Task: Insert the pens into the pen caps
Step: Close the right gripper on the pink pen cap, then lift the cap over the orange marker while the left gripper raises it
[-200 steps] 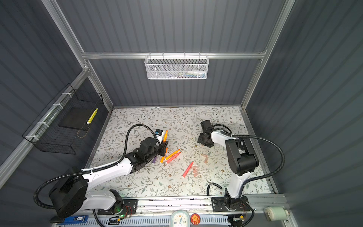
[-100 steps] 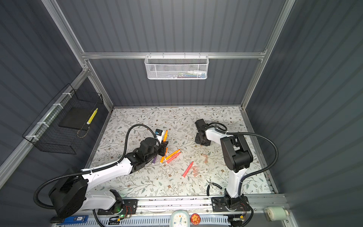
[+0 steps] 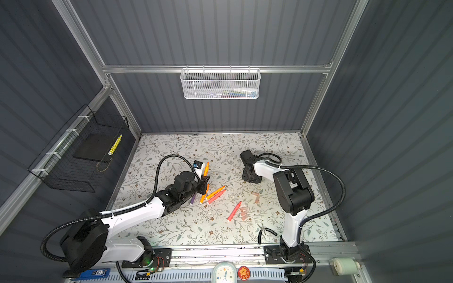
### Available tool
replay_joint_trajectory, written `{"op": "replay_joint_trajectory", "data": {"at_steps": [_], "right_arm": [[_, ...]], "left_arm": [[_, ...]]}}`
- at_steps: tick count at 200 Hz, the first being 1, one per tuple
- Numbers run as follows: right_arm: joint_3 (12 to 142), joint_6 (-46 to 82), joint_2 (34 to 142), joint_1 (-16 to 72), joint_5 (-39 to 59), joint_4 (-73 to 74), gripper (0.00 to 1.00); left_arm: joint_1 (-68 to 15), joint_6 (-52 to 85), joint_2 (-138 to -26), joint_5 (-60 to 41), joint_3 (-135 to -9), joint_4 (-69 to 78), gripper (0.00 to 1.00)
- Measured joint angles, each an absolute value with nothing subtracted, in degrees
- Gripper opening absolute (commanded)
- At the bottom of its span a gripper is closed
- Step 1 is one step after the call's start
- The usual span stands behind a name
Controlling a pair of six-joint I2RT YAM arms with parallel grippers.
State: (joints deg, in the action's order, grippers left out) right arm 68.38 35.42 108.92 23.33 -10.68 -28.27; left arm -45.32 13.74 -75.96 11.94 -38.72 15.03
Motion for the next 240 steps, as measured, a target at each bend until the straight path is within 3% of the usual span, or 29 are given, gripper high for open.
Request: {"op": "replay_joint_trajectory", "data": {"at_steps": [103,144,191,240], "right_arm": [[69.04,35.46,109.36,23.35,-10.52,-28.53,0.22],[67.44,35.4,107.83,23.35,-11.22,-28.32,0.17],[60.51,34.87,96.31,23.35,-12.43,-25.65,0.14],[48.88,33.54,78.65,23.31,-8.88,-15.86,0.09]], "left_arm": [[-45.32,13.72,-74.35,12.08,-37.98,15.66,0.0],[-45.32,14.9,-72.58,16.56,-36.45,16.16,0.0],[-45.32,15.27,-72.53,17.76,-36.05,16.36,0.0],[-45.32,13.47,-74.81,6.46,-36.16,18.94,0.0]]}}
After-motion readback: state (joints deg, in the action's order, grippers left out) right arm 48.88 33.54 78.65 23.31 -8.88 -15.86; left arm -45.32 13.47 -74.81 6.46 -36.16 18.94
